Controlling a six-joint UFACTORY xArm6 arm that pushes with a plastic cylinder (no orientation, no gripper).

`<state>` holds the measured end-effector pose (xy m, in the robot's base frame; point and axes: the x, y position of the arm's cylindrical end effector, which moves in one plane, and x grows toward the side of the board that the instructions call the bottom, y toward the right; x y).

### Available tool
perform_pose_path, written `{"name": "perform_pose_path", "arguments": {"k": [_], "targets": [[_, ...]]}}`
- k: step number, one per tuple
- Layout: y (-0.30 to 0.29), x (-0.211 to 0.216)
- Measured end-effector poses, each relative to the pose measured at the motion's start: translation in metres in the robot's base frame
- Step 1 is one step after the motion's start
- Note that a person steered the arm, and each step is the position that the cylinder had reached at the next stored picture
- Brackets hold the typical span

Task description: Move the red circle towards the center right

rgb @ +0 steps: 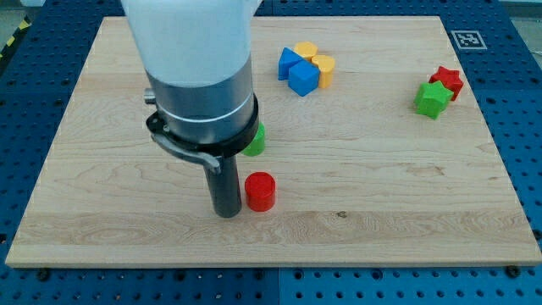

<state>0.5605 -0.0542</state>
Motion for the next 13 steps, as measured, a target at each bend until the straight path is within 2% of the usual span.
{"name": "perform_pose_path", "arguments": {"k": [3,4,5,7,9,11,13], "targets": [[0.143,-0.020],[0.168,-0.031],[0.171,-0.034],[0.136,-0.049],[0.171,-0.043],[0.161,-0.044],[0.169,-0.076]]}}
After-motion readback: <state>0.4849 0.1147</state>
